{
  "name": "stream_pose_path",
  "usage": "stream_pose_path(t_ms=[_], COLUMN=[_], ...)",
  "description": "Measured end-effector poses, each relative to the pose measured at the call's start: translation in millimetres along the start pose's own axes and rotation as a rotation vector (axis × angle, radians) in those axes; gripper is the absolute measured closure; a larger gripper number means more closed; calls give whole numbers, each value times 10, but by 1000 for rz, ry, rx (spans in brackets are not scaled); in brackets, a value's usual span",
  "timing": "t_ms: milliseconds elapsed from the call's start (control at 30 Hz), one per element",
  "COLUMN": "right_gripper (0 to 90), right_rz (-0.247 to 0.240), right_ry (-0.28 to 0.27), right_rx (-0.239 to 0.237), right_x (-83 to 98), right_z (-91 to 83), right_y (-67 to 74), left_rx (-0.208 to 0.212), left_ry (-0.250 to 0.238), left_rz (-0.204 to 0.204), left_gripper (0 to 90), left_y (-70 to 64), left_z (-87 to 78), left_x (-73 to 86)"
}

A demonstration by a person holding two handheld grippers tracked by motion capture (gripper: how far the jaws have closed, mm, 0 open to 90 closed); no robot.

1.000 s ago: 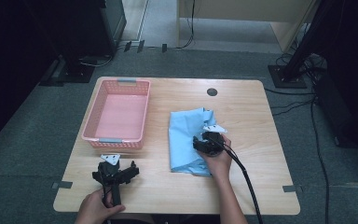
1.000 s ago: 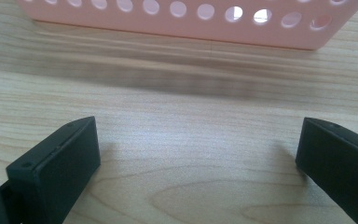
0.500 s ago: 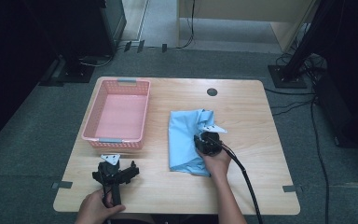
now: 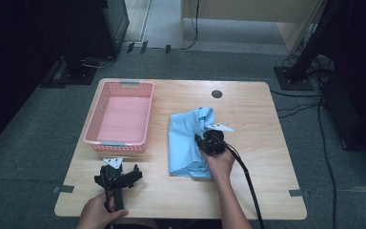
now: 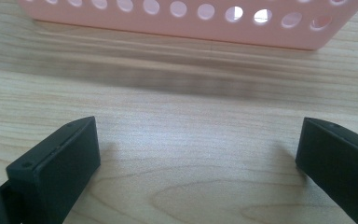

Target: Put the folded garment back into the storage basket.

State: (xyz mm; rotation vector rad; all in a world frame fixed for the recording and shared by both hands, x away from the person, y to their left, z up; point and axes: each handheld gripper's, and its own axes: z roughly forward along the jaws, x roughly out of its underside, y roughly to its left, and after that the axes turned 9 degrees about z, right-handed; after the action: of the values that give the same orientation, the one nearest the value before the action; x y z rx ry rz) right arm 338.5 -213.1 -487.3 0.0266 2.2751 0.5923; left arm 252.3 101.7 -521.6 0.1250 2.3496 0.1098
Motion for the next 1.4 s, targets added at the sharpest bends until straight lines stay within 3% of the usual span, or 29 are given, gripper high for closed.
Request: stream_pose_path(t_ms=[167, 433, 1000, 1400], right_gripper=[802, 803, 802, 802], right_rz=[4, 11, 5, -4], right_ry=[-37, -96, -140, -147], right_rx=[-57, -102, -136, -171], right_x=[-115, -289, -636, -818], right_z=[-136, -283, -302, -221], right_y=[175, 372, 763, 1027], left_rx=[0, 0, -1, 0], left_ry=[1, -2, -2, -1], left_rz=[1, -3, -1, 0], left_gripper=[0, 0, 0, 0], left_y=[1, -2, -1, 0], left_z=[0, 2, 1, 1], left_x=[0, 0, -1, -1])
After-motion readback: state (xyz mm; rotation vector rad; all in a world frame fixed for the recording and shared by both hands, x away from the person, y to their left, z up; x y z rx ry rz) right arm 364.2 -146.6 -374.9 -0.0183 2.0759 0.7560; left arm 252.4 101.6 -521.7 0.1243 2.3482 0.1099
